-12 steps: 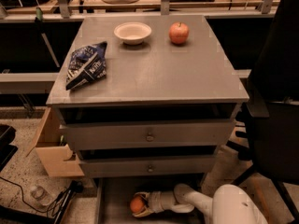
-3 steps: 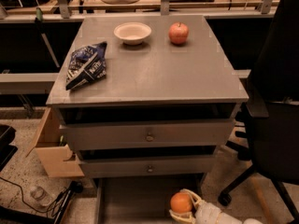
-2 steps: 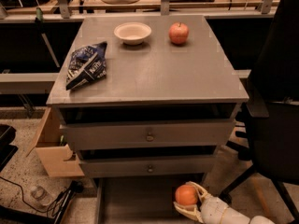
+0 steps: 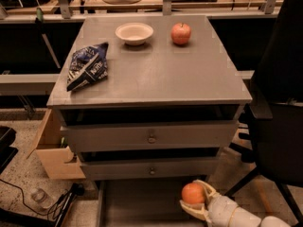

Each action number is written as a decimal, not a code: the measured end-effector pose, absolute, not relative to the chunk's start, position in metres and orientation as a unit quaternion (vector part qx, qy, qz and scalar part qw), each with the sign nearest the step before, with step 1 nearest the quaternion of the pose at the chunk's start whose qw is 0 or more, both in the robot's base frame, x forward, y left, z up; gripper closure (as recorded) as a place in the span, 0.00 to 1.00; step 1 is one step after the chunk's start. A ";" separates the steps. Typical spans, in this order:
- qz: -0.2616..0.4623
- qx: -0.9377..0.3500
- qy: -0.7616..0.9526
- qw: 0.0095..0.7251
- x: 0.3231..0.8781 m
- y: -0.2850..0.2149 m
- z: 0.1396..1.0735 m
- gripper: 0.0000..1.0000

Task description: Pick orange from bottom drawer and place on counter

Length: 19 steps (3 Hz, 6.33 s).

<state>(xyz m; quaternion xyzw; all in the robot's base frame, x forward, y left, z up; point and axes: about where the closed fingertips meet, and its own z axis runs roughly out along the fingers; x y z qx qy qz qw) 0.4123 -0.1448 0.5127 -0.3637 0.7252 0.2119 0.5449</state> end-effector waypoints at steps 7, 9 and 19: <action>0.184 -0.410 0.694 0.562 0.590 -0.189 0.906 1.00; 0.196 -0.425 0.688 0.555 0.605 -0.173 0.908 1.00; 0.321 -0.472 0.675 0.468 0.700 -0.085 0.840 0.00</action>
Offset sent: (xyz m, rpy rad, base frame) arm 0.0167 -0.0830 0.2828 -0.0747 -0.0011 -0.2099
